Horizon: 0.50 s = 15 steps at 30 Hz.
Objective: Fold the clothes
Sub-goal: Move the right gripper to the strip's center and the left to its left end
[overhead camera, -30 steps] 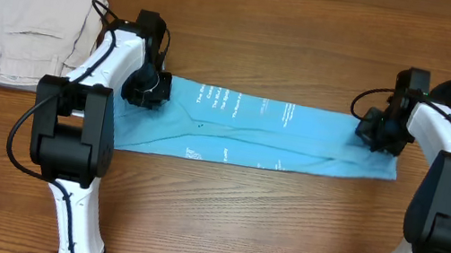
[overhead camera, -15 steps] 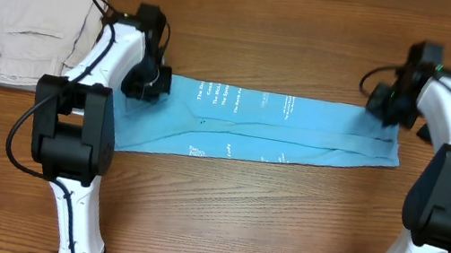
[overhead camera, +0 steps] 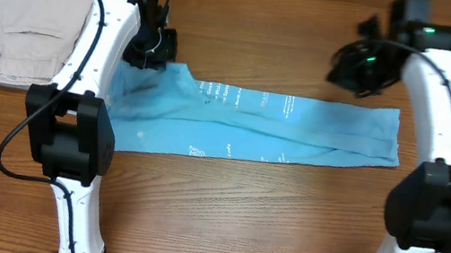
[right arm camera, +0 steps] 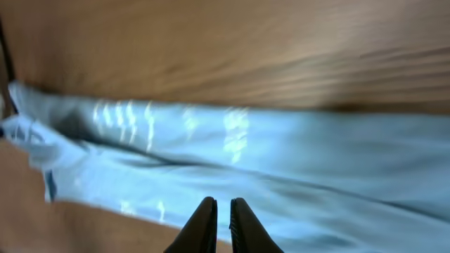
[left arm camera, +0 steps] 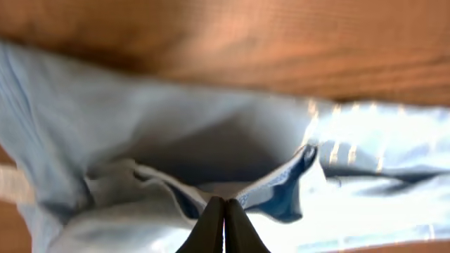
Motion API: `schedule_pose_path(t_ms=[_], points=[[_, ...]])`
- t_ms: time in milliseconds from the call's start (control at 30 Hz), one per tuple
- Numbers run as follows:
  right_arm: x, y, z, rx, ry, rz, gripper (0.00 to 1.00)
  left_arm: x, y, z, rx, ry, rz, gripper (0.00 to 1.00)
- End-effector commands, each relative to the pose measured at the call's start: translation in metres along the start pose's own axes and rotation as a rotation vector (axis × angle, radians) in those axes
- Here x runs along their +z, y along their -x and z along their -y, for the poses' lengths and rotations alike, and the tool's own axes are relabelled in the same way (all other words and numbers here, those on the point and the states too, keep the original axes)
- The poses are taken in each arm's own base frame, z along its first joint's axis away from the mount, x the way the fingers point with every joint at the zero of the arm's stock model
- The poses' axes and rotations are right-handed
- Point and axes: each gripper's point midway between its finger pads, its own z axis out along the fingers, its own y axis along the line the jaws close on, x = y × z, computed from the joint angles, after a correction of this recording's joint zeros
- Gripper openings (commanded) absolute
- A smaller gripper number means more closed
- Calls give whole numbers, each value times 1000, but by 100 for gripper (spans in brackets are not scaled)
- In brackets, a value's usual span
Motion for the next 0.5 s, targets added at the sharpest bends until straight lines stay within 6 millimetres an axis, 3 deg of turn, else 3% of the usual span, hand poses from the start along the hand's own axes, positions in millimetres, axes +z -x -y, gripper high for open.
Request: schedule_pose_path(t_ms=[0,267,467], points=[[24,-19,-8,-27,-7,-76,12,2,-15,5,-21,-7,-56,4],[46,-46,-12,-37,-24,-164,11,28,-60,-6,-20,78,-223,6],[48,-50,-15,-37,-14,-178,11,52,-70,-28,-38,161,-242,6]])
